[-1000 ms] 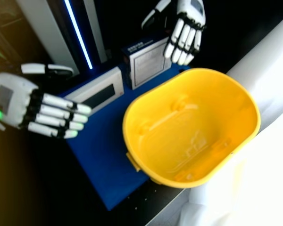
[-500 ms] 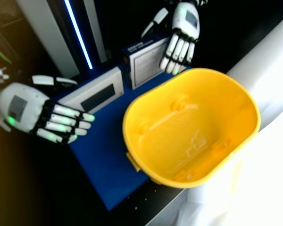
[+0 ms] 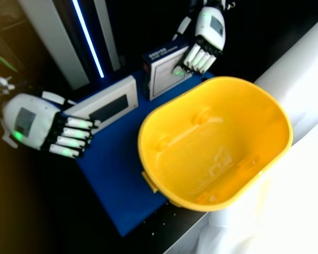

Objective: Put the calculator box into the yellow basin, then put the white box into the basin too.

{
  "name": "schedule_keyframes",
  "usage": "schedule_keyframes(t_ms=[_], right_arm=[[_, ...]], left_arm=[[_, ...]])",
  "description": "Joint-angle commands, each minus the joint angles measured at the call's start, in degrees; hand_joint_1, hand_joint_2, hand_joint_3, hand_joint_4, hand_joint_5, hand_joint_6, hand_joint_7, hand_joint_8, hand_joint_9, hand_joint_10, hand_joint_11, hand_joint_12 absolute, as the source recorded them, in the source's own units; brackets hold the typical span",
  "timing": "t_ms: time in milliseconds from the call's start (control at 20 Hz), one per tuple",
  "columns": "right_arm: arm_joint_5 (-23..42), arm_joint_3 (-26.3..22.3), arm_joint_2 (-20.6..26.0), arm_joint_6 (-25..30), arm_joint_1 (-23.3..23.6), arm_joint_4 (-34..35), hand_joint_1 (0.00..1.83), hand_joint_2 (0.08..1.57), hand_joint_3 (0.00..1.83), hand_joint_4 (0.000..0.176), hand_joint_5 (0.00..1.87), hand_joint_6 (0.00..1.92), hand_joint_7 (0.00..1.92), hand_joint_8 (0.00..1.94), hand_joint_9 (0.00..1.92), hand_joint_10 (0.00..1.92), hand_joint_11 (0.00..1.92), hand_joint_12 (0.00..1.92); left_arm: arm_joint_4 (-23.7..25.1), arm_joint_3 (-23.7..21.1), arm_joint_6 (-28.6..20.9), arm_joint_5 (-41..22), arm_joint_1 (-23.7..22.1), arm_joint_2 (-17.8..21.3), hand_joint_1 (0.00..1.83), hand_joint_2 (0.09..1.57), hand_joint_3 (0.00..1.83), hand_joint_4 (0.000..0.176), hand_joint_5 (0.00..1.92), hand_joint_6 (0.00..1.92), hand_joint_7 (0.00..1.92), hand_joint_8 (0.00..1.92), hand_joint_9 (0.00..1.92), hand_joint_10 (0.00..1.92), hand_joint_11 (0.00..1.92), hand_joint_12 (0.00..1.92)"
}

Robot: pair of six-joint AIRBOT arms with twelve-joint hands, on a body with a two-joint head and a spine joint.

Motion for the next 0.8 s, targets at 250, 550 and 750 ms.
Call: schedule_keyframes(t_ms=[250,550,750], right_arm=[[-12.0,-0.6,-0.2,2.1,0.6,-1.2,1.20,1.16,0.00,0.005,0.96,1.01,0.85,1.24,0.79,1.05,0.61,1.50],[-12.1,-0.6,-0.6,2.1,0.0,-0.7,1.20,1.16,0.00,0.016,0.95,1.05,0.87,1.20,0.80,1.01,0.60,1.50],[-12.1,-0.3,-1.1,2.1,-0.4,-0.1,1.20,1.15,0.00,0.018,0.95,1.06,0.89,1.15,0.80,1.01,0.57,1.55]], left_arm=[[-7.0,-0.1,-0.9,-18.4,0.1,1.6,1.36,1.16,0.00,0.000,0.82,1.21,0.92,1.07,0.83,1.31,0.66,1.40],[-12.5,-2.1,5.7,-31.7,-1.1,3.8,1.36,1.17,0.00,0.000,0.71,1.23,0.90,1.16,0.85,1.32,0.66,1.40],[-14.8,-1.6,9.4,-38.1,-3.3,3.5,1.36,1.17,0.00,0.000,0.69,1.20,0.88,1.16,0.90,1.31,0.79,1.36]])
